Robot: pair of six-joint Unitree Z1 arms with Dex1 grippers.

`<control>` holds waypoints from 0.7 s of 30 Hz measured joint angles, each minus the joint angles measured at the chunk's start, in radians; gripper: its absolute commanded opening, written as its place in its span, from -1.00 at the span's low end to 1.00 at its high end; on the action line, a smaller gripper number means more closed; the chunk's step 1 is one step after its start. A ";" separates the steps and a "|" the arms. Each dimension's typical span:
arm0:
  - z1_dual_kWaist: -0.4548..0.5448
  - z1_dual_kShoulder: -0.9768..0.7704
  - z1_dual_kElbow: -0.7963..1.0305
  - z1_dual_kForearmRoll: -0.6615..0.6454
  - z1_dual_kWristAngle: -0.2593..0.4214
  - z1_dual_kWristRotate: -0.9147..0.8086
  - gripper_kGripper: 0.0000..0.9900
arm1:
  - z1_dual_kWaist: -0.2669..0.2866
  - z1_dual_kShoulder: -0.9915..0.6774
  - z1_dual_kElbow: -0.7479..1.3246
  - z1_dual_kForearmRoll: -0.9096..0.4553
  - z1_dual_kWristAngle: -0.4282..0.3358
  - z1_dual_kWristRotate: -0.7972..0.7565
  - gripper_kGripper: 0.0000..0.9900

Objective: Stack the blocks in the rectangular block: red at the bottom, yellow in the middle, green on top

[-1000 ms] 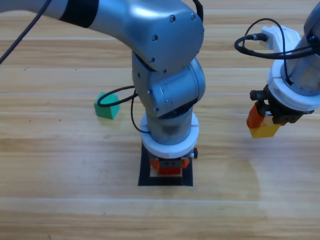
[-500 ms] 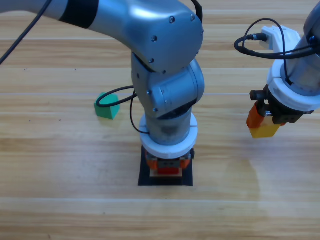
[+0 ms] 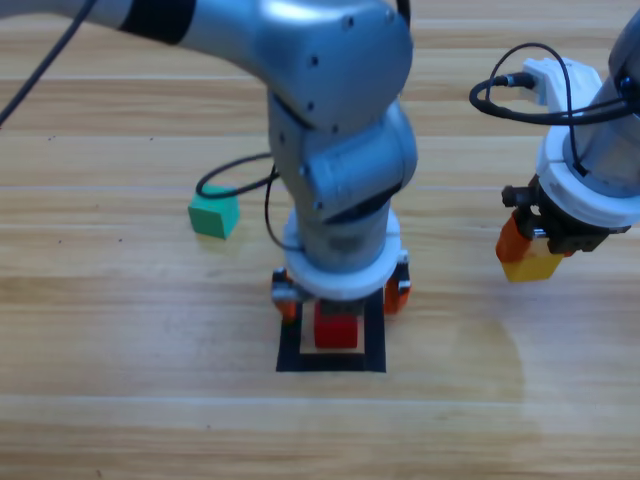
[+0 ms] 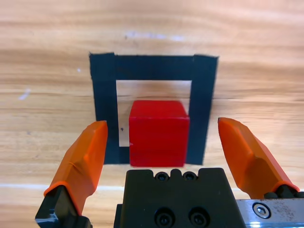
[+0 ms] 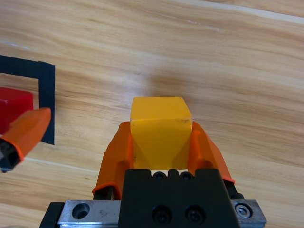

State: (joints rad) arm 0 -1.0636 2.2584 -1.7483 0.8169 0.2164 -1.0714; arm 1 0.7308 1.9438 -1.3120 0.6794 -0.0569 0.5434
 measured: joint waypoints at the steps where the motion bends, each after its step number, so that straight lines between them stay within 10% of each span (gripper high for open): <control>1: 0.000 0.000 -0.035 0.035 0.006 0.000 0.99 | 0.000 0.000 0.002 0.000 -0.004 -0.003 -1.00; 11: 0.033 -0.253 -0.289 0.357 0.079 0.134 0.91 | 0.029 -0.008 -0.057 0.128 -0.007 0.047 -1.00; 21: 0.379 -0.425 -0.135 0.388 -0.045 0.442 0.91 | 0.190 0.072 -0.345 0.218 -0.007 0.203 -1.00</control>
State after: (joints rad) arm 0 -0.6846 1.8332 -1.8836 1.2047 0.1714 -0.6292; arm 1 0.9207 2.0162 -1.6568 0.8977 -0.0637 0.7466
